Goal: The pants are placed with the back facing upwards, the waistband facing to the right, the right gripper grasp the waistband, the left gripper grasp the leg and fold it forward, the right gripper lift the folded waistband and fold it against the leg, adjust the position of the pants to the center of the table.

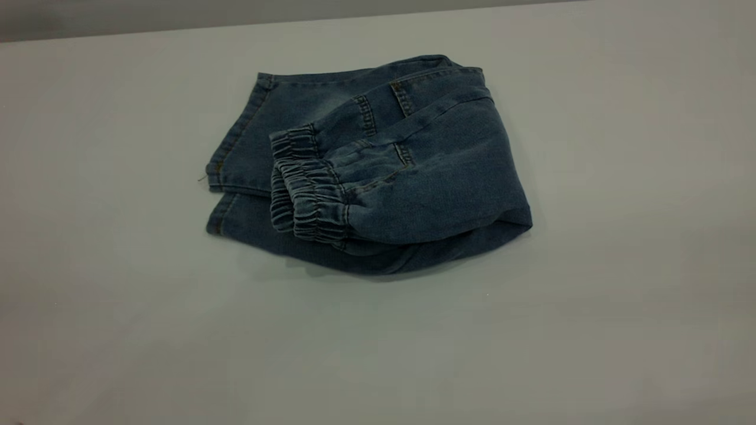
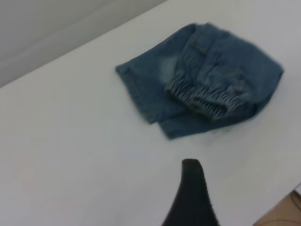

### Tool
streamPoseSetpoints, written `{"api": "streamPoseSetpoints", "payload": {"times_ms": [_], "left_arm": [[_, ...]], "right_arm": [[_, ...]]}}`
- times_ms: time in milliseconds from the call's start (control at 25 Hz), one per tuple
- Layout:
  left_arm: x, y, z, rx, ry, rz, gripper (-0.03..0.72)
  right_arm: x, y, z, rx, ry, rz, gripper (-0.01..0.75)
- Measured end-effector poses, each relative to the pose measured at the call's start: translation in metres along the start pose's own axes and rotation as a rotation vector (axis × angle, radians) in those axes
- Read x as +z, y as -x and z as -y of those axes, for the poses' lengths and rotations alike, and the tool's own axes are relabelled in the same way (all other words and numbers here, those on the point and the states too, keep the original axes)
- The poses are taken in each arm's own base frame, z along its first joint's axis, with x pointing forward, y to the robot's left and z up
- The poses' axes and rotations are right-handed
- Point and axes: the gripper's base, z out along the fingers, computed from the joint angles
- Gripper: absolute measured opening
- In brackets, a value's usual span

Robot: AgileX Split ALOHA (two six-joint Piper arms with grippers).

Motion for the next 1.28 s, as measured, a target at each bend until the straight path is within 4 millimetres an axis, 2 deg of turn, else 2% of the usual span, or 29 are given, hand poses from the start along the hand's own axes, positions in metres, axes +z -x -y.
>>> {"api": "streamPoseSetpoints", "payload": {"times_ms": [160, 480, 920, 1080, 1280], "left_arm": [[0.018, -0.019, 0.0, -0.009, 0.045, -0.054, 0.516], [0.051, -0.036, 0.006, -0.06, 0.038, -0.091, 0.516], [0.054, -0.037, 0.008, -0.136, 0.029, -0.087, 0.516], [0.054, -0.037, 0.013, -0.169, -0.031, -0.086, 0.516], [0.055, -0.037, 0.016, -0.12, -0.058, -0.084, 0.516]], "right_arm": [[0.015, -0.021, 0.006, -0.006, -0.036, -0.076, 0.57], [0.032, -0.039, 0.013, 0.02, -0.07, -0.157, 0.57], [0.038, -0.046, 0.019, 0.074, -0.125, -0.181, 0.57], [0.038, -0.046, 0.019, 0.074, -0.126, -0.18, 0.57], [0.038, -0.046, 0.019, 0.074, -0.125, -0.182, 0.57]]}}
